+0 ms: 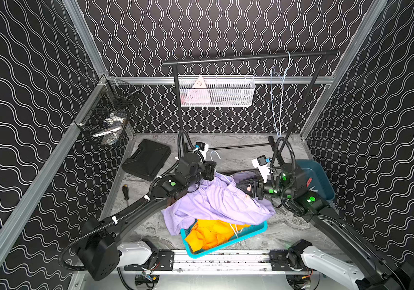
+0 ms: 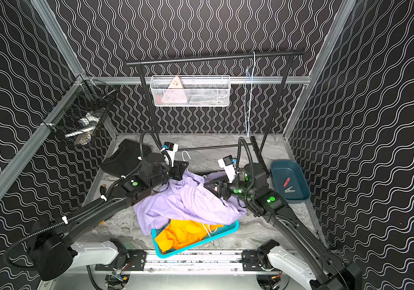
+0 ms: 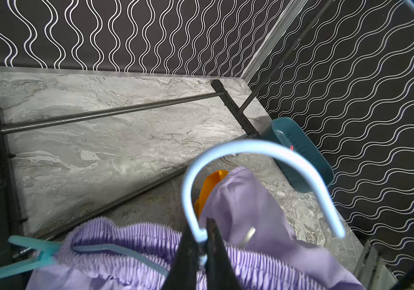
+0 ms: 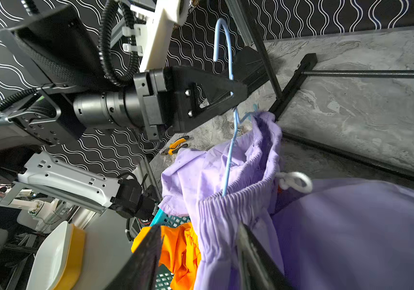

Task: Remove the clothespins securing shorts to the hanger
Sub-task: Pick up the hanger from the basket, then remove the clothespin from the hanger.

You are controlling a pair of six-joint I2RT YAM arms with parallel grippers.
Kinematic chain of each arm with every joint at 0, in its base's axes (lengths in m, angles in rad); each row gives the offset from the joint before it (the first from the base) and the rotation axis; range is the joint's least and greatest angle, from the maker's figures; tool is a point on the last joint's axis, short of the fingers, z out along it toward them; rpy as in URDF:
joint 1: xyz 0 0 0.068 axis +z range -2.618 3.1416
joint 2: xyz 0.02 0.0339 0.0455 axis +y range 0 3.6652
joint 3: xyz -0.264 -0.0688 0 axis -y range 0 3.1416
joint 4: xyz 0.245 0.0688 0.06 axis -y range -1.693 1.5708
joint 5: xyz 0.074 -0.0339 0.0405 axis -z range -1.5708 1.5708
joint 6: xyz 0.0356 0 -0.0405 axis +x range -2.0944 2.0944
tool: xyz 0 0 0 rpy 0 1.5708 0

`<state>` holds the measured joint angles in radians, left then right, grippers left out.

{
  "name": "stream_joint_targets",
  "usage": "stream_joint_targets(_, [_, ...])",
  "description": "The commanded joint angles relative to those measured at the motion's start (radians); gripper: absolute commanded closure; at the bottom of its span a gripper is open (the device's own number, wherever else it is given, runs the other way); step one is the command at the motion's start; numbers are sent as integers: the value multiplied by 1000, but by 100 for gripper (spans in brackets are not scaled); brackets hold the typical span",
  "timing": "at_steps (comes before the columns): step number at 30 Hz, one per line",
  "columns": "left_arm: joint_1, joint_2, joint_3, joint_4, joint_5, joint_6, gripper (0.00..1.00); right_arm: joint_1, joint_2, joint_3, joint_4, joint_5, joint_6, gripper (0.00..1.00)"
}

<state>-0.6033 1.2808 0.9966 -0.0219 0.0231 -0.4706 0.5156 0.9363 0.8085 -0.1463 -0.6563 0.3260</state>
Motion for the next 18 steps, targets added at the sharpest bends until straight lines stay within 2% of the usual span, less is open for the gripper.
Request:
stream_joint_targets(1, [1,-7,-7,-10,12,16,100,1,-12,23,-29,38,-1,45])
stream_joint_targets(8, [2,-16,-18,-12,9,20,100,2,-30,147,-281,219,10,39])
stream_joint_targets(15, [2,-12,-16,-13,11,15,100,1,-79,181,-420,229,59,37])
stream_joint_targets(18, [3,-12,-15,-13,13,10,100,1,-83,186,-456,187,77,37])
